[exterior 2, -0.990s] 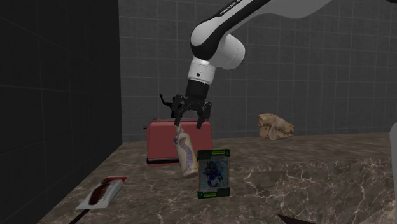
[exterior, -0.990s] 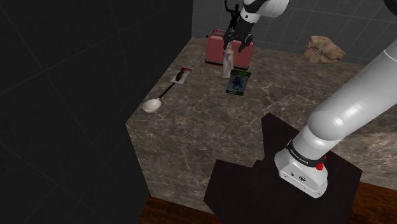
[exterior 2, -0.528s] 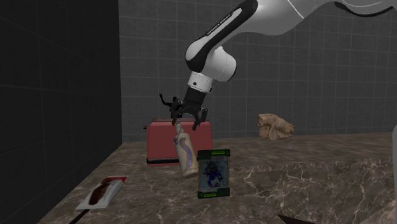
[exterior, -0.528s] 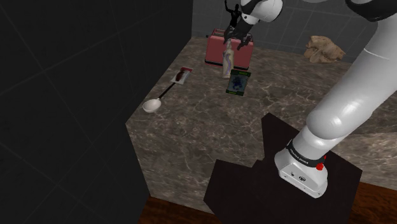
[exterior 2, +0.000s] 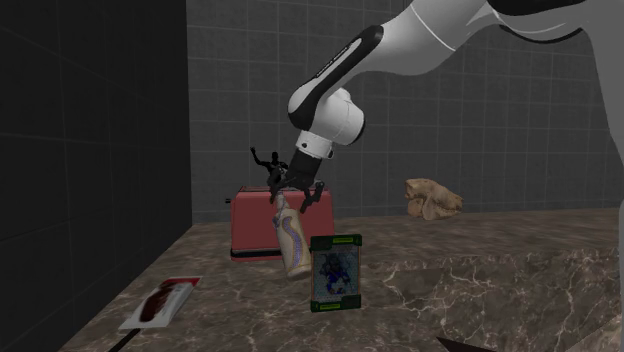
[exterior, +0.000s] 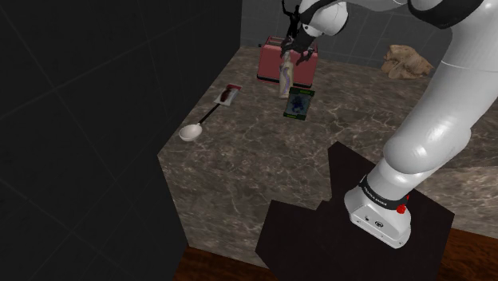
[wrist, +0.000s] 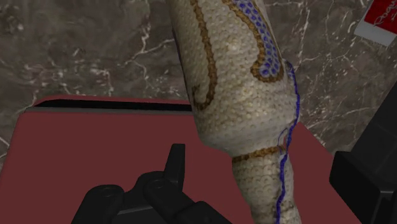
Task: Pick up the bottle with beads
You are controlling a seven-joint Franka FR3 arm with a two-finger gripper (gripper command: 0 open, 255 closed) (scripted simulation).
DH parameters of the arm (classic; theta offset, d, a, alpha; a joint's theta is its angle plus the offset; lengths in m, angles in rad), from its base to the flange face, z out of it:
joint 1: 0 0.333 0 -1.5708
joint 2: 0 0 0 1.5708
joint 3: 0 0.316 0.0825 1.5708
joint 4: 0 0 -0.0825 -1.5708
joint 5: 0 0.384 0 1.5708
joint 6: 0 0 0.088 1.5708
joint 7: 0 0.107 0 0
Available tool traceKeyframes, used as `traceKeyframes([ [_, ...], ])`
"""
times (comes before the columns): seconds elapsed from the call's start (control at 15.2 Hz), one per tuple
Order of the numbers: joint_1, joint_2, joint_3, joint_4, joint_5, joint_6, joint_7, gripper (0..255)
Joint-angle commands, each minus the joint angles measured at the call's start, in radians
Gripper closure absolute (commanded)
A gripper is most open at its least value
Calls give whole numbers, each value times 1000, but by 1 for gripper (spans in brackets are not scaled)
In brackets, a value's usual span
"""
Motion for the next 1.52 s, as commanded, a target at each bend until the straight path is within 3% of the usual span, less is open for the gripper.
traceKeyframes([
  [0.0,-2,12,3,-9,13,20,-14,0],
  [0.2,-4,22,6,-17,24,37,-25,0],
  [0.26,-5,20,5,-20,24,37,-27,255],
  [0.86,-4,22,6,-17,24,37,-25,255],
  [1.45,2,-29,-8,37,-31,-61,34,255],
])
